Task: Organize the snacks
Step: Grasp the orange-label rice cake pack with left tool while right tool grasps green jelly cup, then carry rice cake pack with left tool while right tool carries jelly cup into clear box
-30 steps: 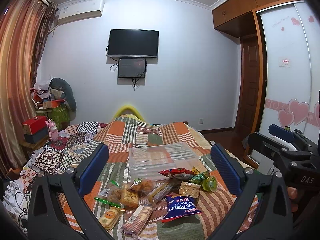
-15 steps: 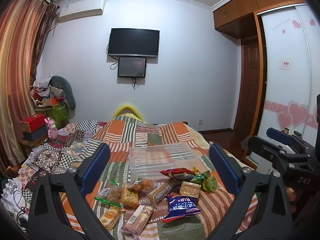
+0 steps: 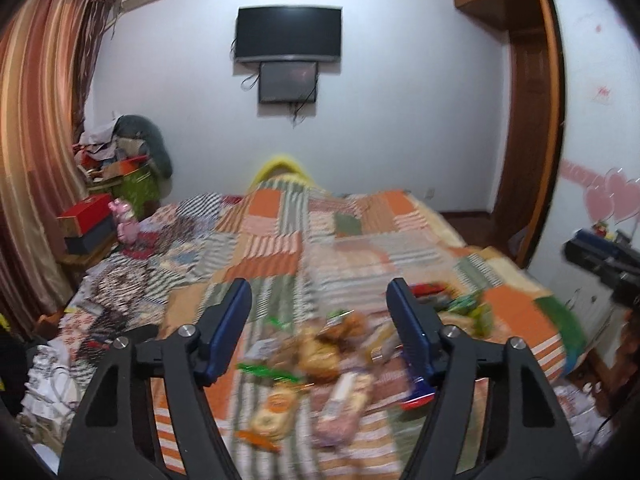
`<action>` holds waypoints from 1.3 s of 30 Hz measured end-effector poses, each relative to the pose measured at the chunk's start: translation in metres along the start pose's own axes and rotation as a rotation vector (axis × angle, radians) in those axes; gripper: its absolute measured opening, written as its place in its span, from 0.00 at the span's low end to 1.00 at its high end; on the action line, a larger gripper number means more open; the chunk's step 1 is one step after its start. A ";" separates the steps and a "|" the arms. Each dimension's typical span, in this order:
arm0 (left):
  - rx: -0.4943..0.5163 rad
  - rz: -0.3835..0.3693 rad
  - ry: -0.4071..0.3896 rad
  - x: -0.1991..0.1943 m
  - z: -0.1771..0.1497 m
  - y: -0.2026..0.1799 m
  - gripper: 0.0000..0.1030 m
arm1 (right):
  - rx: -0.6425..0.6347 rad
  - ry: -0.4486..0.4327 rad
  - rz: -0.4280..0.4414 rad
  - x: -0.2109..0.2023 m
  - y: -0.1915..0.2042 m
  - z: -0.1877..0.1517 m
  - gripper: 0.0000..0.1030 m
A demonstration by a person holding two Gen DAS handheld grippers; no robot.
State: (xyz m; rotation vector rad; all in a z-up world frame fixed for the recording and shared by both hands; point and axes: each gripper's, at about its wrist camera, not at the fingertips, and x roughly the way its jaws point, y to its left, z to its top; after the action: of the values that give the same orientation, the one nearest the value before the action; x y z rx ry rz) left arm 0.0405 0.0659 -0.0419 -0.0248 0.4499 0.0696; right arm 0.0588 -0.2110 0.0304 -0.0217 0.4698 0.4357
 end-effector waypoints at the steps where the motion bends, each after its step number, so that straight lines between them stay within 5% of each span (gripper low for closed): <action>1: 0.008 0.013 0.019 0.006 -0.003 0.006 0.64 | 0.003 0.012 -0.004 0.003 -0.003 -0.001 0.65; 20: -0.094 -0.075 0.498 0.138 -0.112 0.064 0.63 | 0.103 0.365 -0.045 0.094 -0.054 -0.044 0.62; 29: -0.109 -0.102 0.575 0.165 -0.140 0.064 0.57 | 0.157 0.482 -0.042 0.129 -0.067 -0.068 0.62; 34: -0.091 -0.096 0.561 0.164 -0.138 0.060 0.33 | 0.168 0.503 -0.038 0.134 -0.069 -0.076 0.61; 39: -0.078 -0.086 0.551 0.157 -0.134 0.054 0.33 | 0.168 0.491 -0.042 0.132 -0.070 -0.076 0.54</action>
State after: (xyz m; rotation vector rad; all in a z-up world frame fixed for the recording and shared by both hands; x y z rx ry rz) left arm 0.1194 0.1238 -0.2313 -0.1423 0.9962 -0.0063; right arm 0.1602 -0.2307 -0.1013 0.0246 0.9865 0.3464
